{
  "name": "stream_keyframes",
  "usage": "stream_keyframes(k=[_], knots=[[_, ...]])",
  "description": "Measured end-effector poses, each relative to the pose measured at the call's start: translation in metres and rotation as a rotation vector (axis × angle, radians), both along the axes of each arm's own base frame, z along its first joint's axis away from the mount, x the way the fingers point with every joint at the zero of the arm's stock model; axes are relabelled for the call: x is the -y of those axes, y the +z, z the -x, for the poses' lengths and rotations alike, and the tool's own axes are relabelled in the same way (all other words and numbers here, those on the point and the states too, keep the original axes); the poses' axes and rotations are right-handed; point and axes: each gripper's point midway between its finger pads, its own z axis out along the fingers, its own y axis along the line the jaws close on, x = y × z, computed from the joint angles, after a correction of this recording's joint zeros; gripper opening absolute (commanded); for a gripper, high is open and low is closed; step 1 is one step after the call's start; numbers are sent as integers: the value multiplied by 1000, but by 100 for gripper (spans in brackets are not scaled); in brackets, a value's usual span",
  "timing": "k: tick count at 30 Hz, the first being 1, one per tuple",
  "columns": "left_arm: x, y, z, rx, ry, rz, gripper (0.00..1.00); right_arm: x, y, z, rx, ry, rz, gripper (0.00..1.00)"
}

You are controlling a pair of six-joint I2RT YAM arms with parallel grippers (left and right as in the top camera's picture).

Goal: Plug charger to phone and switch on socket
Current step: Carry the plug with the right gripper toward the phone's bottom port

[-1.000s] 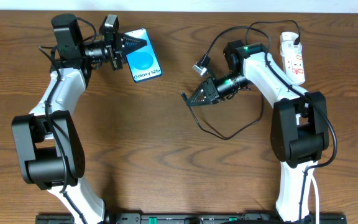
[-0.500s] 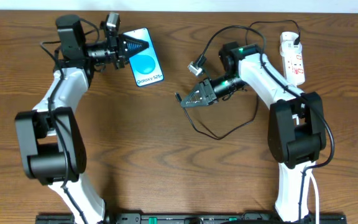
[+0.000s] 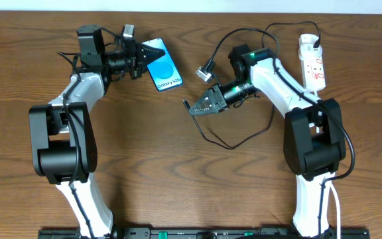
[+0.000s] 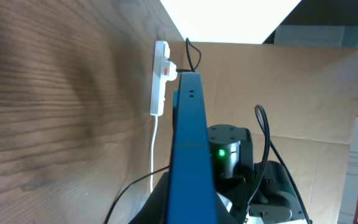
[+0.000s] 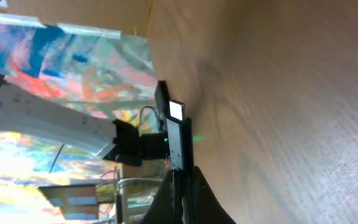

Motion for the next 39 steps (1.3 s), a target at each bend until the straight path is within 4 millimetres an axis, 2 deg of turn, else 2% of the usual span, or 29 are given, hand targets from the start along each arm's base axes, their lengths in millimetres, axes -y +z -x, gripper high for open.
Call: stream_keyframes(k=[3,9,15,20,26,33,39], knots=[[0,-1,-1,-3,9,-5,7,-6,-7,-2,6,-2,43,1],[-1,-1,-2,-2,12,-7,7,-21,-17,8,-25,13,123,1],[-1,-1,-2,9,10,-11,7,-20,-20,10,-49,3,172,1],[-1,-3,0,1,8,-13,7,-17,-7,4,-4,-25,217,1],[-1,-7,2,-29,7,-11,7,-21,30,-6,92,-64,215,1],[-1,-7,2,-31,7,-11,7,-26,32,-6,87,-75,229,1],[0,-7,2,-15,3,-16,7,-32,25,-1,79,-80,283,1]])
